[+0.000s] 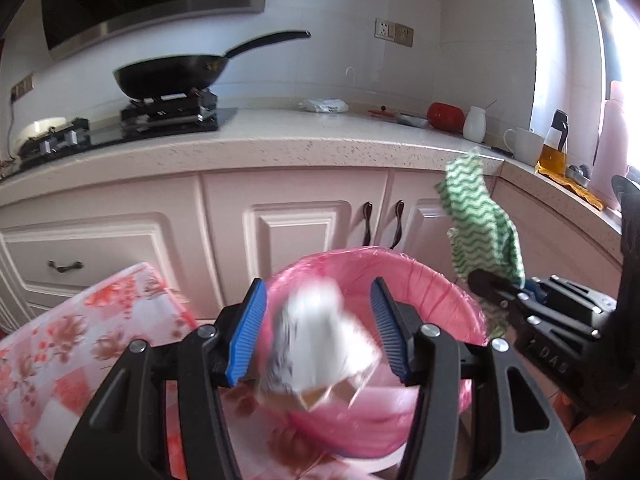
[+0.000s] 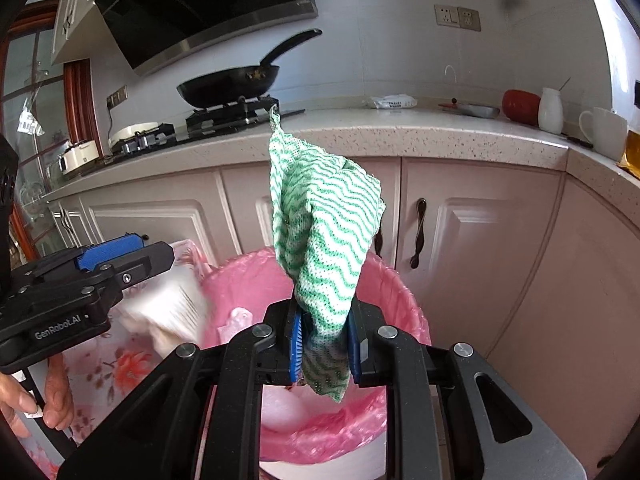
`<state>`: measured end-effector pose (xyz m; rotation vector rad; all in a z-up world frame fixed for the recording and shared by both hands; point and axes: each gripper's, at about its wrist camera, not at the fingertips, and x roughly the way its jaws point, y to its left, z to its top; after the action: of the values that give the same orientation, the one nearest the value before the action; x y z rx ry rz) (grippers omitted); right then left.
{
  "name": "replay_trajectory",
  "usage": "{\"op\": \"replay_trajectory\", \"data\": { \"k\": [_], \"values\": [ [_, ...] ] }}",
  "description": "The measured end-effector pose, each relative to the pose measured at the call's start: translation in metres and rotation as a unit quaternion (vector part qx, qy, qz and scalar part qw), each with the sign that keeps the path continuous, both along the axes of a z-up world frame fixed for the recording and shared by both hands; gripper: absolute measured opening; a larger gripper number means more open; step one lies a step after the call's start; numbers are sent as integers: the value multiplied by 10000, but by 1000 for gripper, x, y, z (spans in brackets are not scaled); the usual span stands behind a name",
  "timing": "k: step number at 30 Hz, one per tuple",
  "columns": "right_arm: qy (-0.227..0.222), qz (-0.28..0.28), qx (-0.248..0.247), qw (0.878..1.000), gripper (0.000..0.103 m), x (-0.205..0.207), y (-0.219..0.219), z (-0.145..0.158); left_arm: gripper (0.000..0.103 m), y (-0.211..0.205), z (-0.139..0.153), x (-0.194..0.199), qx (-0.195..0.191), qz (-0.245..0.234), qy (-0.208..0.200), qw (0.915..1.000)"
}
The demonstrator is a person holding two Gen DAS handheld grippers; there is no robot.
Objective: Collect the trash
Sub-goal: 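Open both tools to drop the cloth and paper into the bin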
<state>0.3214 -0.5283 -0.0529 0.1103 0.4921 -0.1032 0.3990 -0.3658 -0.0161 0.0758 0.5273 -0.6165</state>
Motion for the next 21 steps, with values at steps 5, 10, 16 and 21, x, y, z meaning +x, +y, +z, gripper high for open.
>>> {"op": "replay_trajectory", "data": {
  "k": [5, 10, 16, 21],
  "values": [
    [193, 23, 15, 9998, 20, 18, -12, -15, 52, -20, -15, 21, -63, -88, 177, 9998],
    [335, -17, 17, 9994, 32, 22, -13, -25, 53, -16, -28, 27, -21, -35, 266, 9996],
    [284, -106, 100, 9995, 67, 17, -13, -26, 59, 19, -36, 25, 37, 267, 276, 9993],
    [201, -110, 141, 9996, 67, 7, -2, -18, 73, 58, -37, 11, 39, 624, 194, 9979]
  ]
}}
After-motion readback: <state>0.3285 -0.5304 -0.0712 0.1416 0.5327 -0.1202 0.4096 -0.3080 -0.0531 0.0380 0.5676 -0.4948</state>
